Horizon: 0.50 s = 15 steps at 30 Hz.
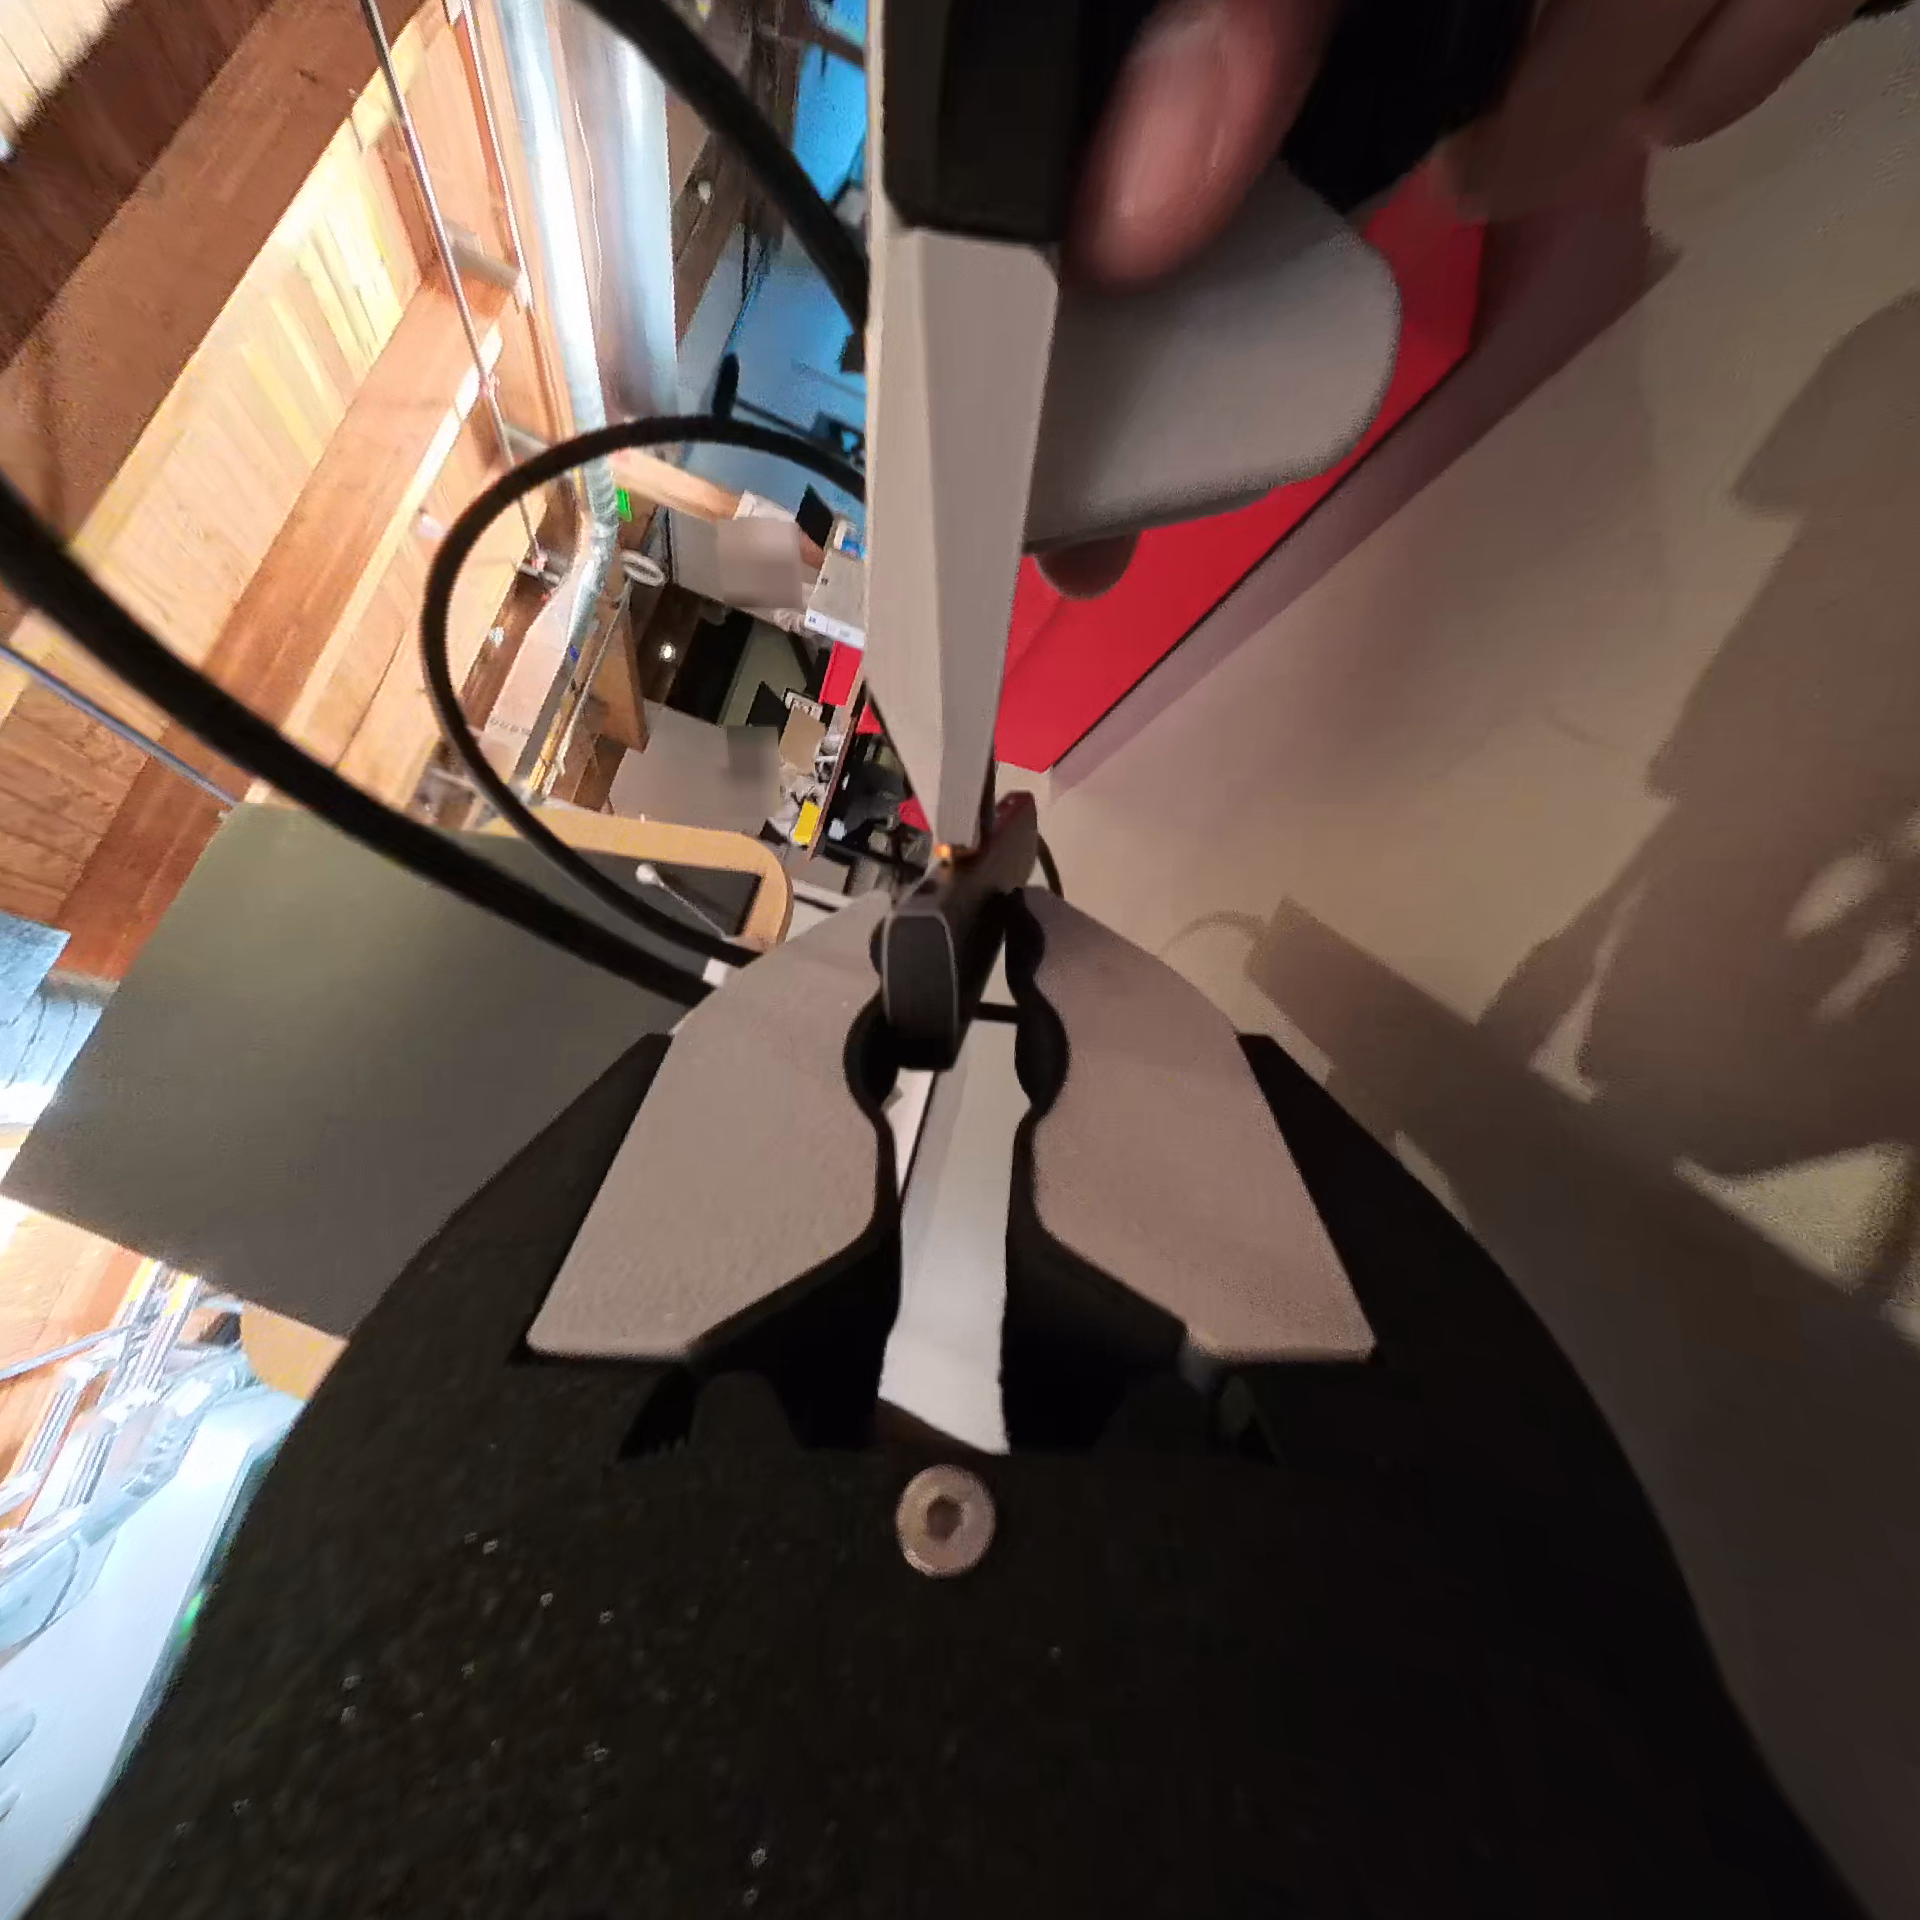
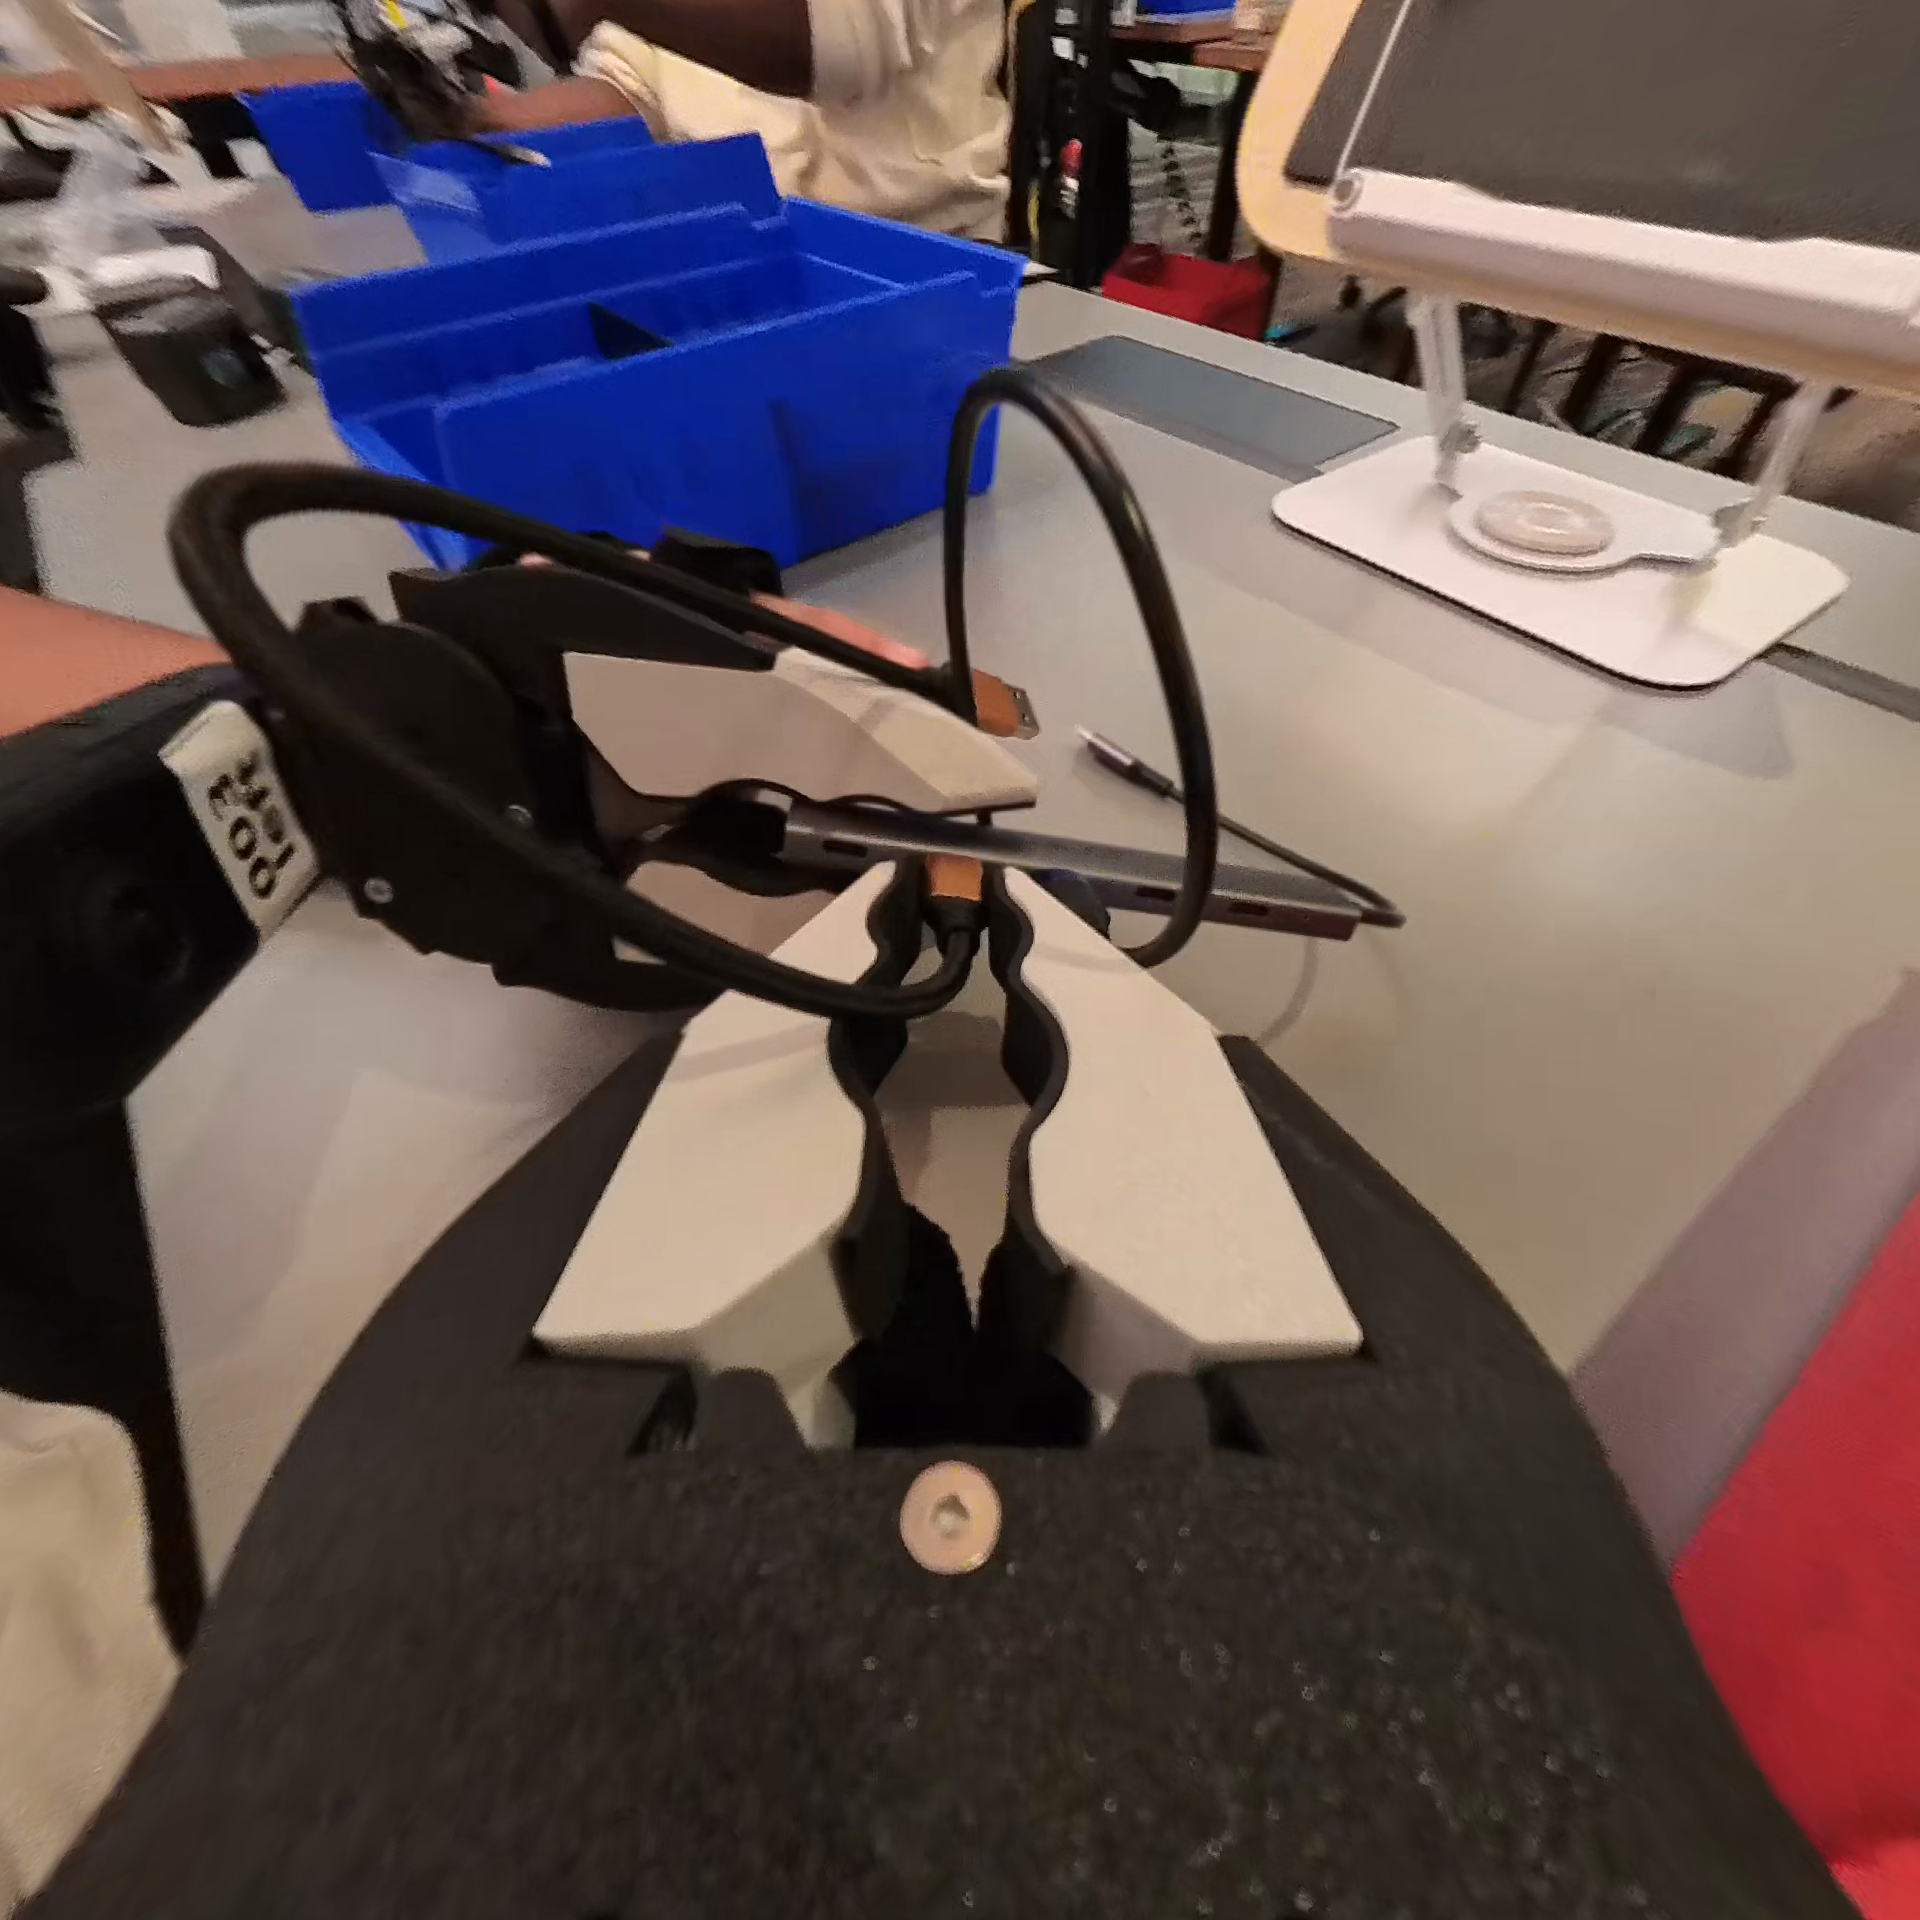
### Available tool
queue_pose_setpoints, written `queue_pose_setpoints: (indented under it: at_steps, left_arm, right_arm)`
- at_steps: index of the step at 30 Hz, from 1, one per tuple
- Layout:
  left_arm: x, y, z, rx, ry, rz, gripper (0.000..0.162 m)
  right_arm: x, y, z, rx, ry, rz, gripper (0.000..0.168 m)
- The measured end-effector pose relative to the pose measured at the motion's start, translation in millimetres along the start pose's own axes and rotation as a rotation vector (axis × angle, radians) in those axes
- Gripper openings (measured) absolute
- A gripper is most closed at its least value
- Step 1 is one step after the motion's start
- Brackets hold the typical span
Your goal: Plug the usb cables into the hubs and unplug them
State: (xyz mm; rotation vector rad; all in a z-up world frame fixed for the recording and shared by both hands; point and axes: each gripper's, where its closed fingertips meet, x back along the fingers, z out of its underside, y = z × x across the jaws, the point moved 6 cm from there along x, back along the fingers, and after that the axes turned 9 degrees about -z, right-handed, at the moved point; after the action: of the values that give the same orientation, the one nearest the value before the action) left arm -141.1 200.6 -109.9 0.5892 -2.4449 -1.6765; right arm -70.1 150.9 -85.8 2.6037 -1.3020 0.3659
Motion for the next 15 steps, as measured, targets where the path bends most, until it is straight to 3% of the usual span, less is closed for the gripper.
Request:
queue_pose_setpoints:
  at_steps: [7, 15]
  left_arm:
    - [-4.1, -2.3, 5.5, 0.004, 0.069, -0.001, 0.01]
    - [-4.5, -4.5, 9.5, -0.006, 0.037, 0.044, 0.011]
  right_arm:
    - [-12.1, 3.4, -1.0, 0.03, 0.043, 0.162, 0.01]
    - [-10.3, 0.2, 4.3, -0.033, 0.041, 0.105, 0.01]
